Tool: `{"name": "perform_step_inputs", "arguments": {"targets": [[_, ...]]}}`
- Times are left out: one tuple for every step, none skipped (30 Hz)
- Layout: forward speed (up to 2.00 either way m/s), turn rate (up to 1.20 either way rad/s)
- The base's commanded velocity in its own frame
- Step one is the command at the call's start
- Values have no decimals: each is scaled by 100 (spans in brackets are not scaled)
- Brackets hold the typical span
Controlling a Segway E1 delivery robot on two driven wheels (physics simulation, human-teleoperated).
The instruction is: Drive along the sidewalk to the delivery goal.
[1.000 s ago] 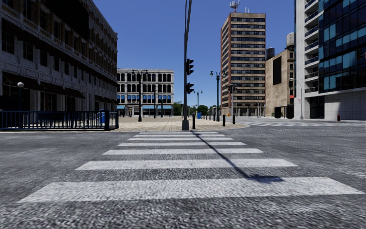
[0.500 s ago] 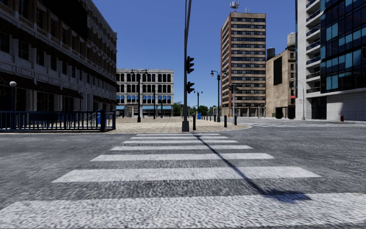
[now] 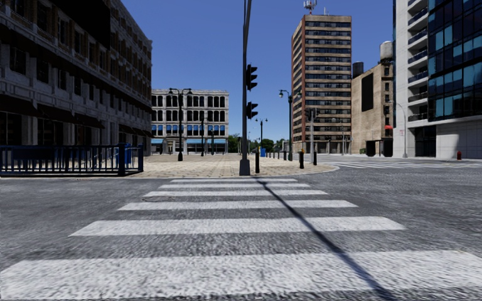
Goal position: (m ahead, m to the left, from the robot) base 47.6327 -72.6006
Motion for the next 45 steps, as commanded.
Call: {"name": "perform_step_inputs", "arguments": {"targets": [[200,0],[200,0],[200,0],[200,0],[200,0],[200,0],[200,0],[200,0],[200,0],[200,0],[200,0],[200,0],[200,0],[200,0],[198,0],[198,0],[200,0],[200,0],[200,0],[200,0],[200,0],[200,0],[200,0],[200,0],[200,0],[200,0],[200,0],[200,0],[200,0],[200,0],[200,0],[200,0],[200,0],[200,0],[200,0],[200,0],[200,0],[200,0],[200,0],[200,0],[200,0],[200,0],[200,0],[200,6],[200,34]]}}
